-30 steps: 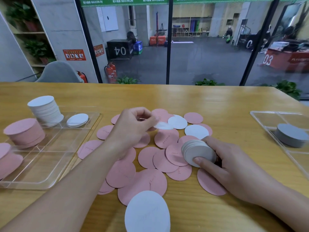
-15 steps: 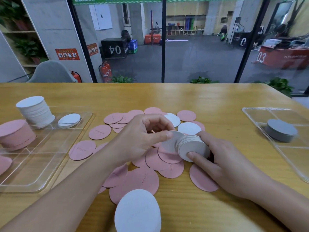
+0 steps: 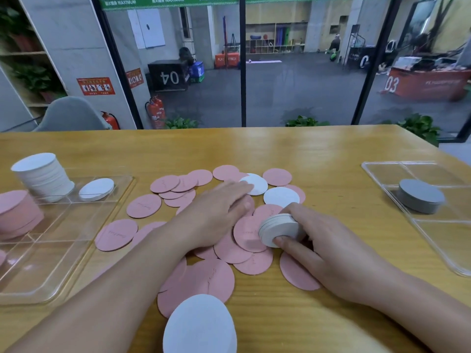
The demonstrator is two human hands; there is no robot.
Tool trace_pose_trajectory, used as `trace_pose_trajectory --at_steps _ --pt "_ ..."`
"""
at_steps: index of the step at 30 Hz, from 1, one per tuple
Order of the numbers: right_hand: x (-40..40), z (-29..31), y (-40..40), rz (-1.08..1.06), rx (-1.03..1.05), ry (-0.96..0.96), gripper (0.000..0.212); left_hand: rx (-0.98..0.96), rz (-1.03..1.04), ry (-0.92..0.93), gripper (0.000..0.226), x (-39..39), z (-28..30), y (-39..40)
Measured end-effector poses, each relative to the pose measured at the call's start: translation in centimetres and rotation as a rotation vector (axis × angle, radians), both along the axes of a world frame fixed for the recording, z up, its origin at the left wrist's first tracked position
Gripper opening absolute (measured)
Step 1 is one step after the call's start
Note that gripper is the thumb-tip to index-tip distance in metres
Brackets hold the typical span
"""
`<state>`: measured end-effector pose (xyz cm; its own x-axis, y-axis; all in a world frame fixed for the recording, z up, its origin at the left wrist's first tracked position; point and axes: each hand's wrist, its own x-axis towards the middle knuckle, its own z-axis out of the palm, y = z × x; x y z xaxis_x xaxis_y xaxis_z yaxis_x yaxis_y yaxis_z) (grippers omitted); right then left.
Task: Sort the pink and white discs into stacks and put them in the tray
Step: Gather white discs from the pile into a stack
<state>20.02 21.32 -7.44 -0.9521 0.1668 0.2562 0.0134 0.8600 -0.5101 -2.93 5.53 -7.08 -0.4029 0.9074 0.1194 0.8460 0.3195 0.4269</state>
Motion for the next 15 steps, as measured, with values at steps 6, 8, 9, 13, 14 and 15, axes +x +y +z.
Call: trace_pose_trajectory --at_steps 6,8,9,13,14,15 --pt "0.1 0.1 0.1 0.002 -0.009 -0.013 0.025 0.039 0.190 0.143 0.043 -1.0 -0.2 -1.2" --pt "0.0 0.1 0.2 0.004 -0.009 -0.011 0.023 0.075 0.229 0.153 0.037 -1.0 0.0 -1.8" --pt "0.0 0.0 0.2 0.007 -0.005 -0.009 0.023 0.096 0.239 0.143 0.032 -1.0 0.0 -2.0" --pt "0.0 0.1 0.2 0.000 -0.003 -0.009 0.027 0.179 0.258 0.041 0.018 -0.8 0.4 -2.4" --pt "0.0 0.1 0.2 -0.001 -0.006 -0.009 0.026 0.205 0.271 0.020 0.012 -1.0 0.4 -2.4" --pt "0.0 0.1 0.2 -0.001 -0.007 -0.011 0.025 0.216 0.283 0.009 0.005 -1.2 0.4 -2.4"
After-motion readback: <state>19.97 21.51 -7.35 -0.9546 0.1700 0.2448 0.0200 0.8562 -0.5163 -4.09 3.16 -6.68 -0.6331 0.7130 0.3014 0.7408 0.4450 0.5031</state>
